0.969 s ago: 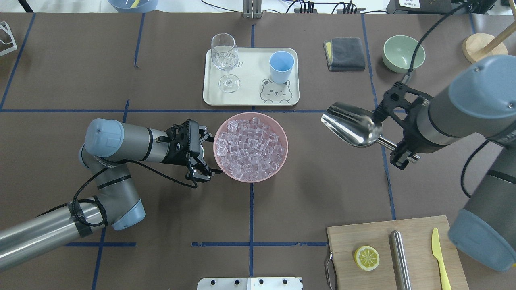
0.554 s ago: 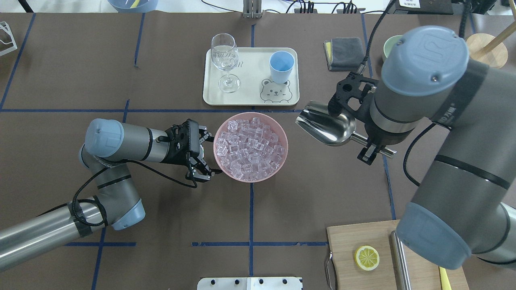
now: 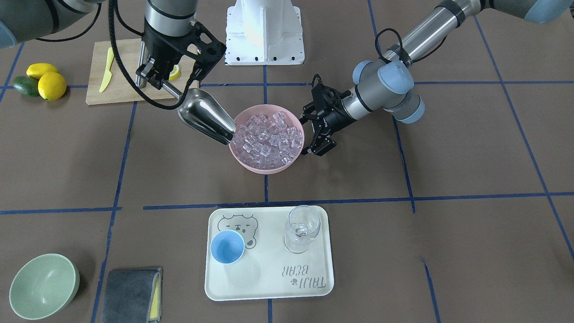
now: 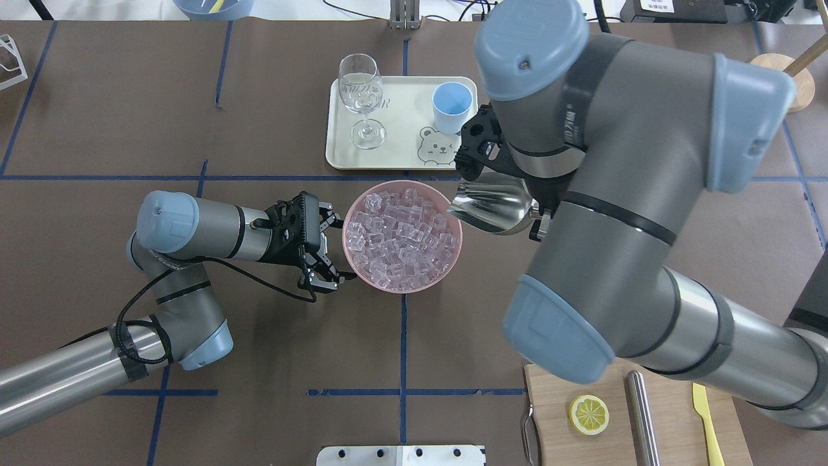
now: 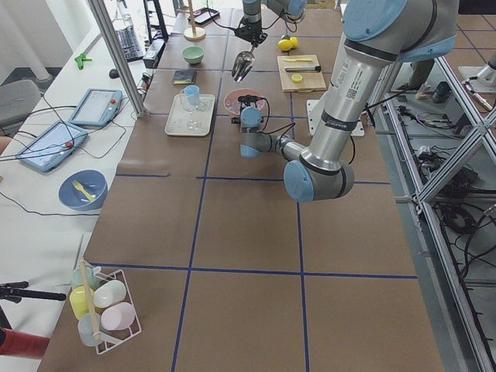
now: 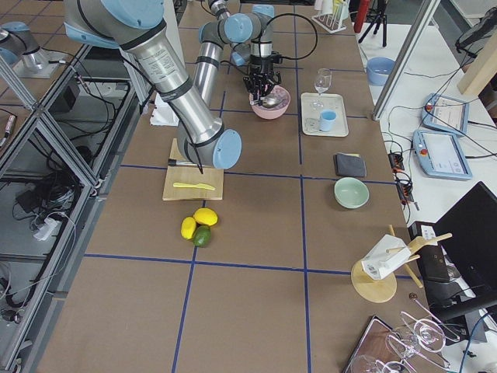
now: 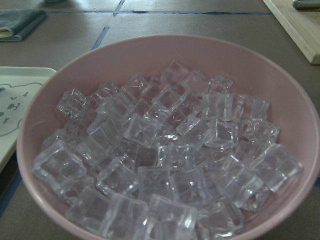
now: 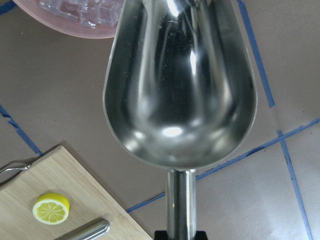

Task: Put ice in cup with scoop
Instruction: 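Carry the scoop with the right gripper over the pink bowl, then dig the scoop into the ice cubes while the left gripper holds the bowl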

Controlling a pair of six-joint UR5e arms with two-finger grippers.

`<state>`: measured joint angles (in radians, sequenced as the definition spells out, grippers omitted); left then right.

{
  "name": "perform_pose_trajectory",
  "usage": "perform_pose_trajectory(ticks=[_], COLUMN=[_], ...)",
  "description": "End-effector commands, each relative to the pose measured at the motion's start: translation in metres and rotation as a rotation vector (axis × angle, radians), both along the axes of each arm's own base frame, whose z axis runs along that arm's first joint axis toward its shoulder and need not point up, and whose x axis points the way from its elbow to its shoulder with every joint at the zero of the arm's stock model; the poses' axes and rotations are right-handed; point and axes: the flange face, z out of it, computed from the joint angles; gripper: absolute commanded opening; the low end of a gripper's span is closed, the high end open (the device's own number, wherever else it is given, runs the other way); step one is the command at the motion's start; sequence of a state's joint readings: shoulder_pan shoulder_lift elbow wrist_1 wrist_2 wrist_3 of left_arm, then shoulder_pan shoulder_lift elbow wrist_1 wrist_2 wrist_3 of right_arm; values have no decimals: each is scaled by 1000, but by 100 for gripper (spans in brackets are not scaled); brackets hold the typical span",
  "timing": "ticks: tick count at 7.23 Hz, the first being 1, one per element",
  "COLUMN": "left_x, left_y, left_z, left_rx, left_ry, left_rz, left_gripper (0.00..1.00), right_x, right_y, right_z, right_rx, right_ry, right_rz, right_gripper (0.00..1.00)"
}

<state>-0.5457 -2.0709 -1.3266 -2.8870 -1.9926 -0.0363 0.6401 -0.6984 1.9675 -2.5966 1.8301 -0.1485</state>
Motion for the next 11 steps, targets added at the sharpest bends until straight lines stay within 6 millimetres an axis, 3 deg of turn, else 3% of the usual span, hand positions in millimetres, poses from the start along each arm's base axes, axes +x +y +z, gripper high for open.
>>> perform_pose_trajectory(ticks=[1,2,5,8,11], left_x=[0,0,0,0,0], left_y=[0,0,1,0,1], left_z=[0,0,0,0,0], left_rx=[1,1,0,1,1], left_ry=[0,0,0,0,0], left_rz=[0,0,1,0,1], left_gripper=[100,100,100,100,100], right_x=[-28,-45,-80,-90,-110], right_y=[-5,3,-2,11,7], right_z=[-29,-27,-27,-18,-21], right_rx=[-39,-49,-81,-79,-94], right_ry=[59,74,138,205,234], right_rz=[-58,-85,-111,-139,-147], right_gripper=[0,0,0,0,0])
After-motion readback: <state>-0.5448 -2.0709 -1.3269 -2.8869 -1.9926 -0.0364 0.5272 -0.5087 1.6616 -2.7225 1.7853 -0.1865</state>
